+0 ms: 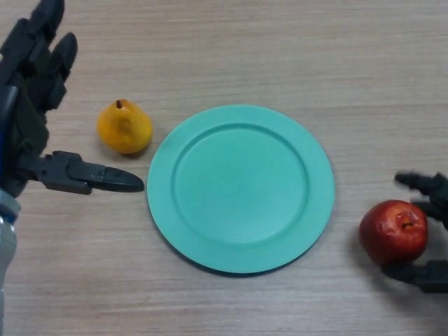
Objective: Pick up the red apple and place it on the plate
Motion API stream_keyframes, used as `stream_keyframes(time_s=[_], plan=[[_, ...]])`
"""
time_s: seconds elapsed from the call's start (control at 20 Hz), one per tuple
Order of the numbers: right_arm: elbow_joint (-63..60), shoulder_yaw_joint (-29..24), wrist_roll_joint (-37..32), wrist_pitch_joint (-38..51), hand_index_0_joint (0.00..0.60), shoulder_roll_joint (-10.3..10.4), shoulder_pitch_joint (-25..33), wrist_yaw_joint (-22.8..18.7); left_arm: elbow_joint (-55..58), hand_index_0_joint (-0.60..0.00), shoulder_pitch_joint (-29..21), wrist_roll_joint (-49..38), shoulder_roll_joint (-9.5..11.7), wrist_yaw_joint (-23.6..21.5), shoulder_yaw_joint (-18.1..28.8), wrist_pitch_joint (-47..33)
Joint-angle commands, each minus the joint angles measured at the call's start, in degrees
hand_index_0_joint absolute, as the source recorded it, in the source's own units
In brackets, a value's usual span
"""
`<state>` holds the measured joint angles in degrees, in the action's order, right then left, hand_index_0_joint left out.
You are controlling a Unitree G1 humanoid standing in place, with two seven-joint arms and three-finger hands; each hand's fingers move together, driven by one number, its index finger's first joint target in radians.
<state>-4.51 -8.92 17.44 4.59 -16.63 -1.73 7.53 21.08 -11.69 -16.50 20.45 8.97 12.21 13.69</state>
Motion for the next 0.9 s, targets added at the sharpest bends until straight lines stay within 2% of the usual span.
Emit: stream_keyframes(time_s=[0.05, 0.15, 0.25, 0.3, 0.45, 0.5, 0.55, 0.6, 0.65, 0.7, 0.75, 0.8, 0.85, 0.9], plan=[[3.48, -2.13, -0.22, 4.27, 0.600, -2.85, 1.80, -1.29, 2.85, 0.000, -1.80, -1.96, 3.32, -1.20, 5.00, -5.17], [4.55, -2.18, 0.35, 3.31, 0.600, -3.26, 2.80, 0.38, 3.41, 0.000, -2.01, -2.80, 3.85, -1.72, 5.75, -4.14], [9.42, -1.99, -0.83, -1.48, 0.600, -3.20, 4.68, 2.96, 3.10, 0.000, -2.89, -2.99, 4.42, -2.69, 6.06, -5.03], [13.09, -0.82, -1.92, -5.29, 0.600, -3.00, 7.31, 4.22, 3.15, 0.000, -3.16, -3.35, 4.62, -3.10, 6.14, -5.67], [14.91, 2.98, -0.05, -7.11, 0.600, -2.68, 13.33, 4.97, 3.33, 0.000, -3.02, -3.78, 4.70, -3.24, 6.28, -6.27], [16.22, 5.18, -1.81, -9.41, 0.600, -1.17, 17.23, 5.19, 5.09, 0.000, -3.01, -6.00, 5.22, -3.25, 7.18, -3.87], [16.05, 6.05, -1.65, -9.47, 0.600, -0.85, 18.69, 4.77, 5.71, 0.000, -3.01, -6.70, 5.50, -3.26, 7.48, -2.92], [15.53, 8.32, -1.78, -11.52, 0.600, 0.77, 22.30, 4.73, 6.71, 0.000, -3.54, -8.02, 6.25, -3.22, 8.28, -1.91], [15.37, 8.98, -2.13, -12.82, 0.600, 1.56, 23.33, 4.85, 6.71, 0.000, -3.75, -8.23, 6.47, -3.13, 8.49, -2.14], [10.44, 11.15, -1.35, -10.75, 0.600, 3.27, 26.19, 2.99, 5.92, 0.000, -4.69, -8.69, 7.09, -3.58, 8.81, -2.61], [8.12, 11.74, -0.75, -9.72, 0.600, 3.84, 26.91, 2.18, 5.68, 0.000, -4.88, -8.78, 7.31, -3.76, 8.87, -2.74], [0.97, 13.43, 3.05, -6.51, 0.600, 4.69, 28.15, -1.14, 5.14, 0.000, -4.95, -8.23, 7.41, -4.24, 8.39, -3.21], [-0.84, 13.70, 3.46, -6.38, 0.600, 5.06, 28.48, -2.14, 4.99, 0.000, -4.91, -7.95, 7.30, -4.39, 8.11, -3.52], [-4.18, 15.21, 3.68, -6.59, 0.600, 5.48, 28.32, -4.95, 5.23, 0.000, -4.60, -7.47, 7.10, -4.13, 7.57, -3.55]])
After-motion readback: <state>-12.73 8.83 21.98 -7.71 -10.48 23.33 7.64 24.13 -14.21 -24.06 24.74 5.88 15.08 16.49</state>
